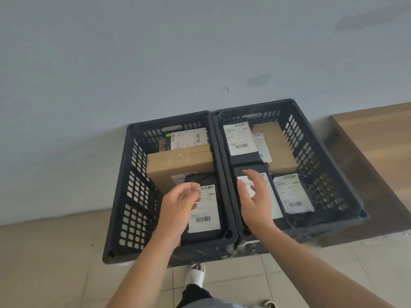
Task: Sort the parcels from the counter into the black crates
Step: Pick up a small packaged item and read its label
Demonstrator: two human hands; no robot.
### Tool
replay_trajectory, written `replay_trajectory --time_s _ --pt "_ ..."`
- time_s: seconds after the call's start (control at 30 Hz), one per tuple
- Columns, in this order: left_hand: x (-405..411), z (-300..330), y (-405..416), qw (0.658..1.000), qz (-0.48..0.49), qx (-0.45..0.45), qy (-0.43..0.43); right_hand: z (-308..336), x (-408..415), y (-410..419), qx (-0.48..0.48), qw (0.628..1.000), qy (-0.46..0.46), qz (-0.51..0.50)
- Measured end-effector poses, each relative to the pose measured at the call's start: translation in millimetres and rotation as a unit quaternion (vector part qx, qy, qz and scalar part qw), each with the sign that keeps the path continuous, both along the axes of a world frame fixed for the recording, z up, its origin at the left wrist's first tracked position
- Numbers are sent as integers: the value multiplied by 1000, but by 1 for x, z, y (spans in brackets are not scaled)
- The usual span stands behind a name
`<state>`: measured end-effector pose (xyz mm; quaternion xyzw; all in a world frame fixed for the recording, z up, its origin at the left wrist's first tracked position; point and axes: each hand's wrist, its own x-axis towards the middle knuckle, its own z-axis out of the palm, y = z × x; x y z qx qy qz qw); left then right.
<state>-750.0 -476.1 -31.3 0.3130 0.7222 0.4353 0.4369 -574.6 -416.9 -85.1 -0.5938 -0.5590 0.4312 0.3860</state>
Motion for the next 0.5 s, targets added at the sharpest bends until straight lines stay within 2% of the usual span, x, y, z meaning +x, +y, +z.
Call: replay_trajectory --time_s 0.1,0.27,0.37,0.5 --pt "55 7 -15 1000 -6 3 -28 18 52 -30 -8 995 82 -51" --pt "164 11 -18 994 -94 7 -50 35 150 -72 -10 980 151 -133" --pt "231 10 -16 982 -176 -1 -68 40 221 -83 -1 961 178 -212" --pt "319 11 -16 950 -304 -14 -74 48 304 -106 19 917 225 -328"
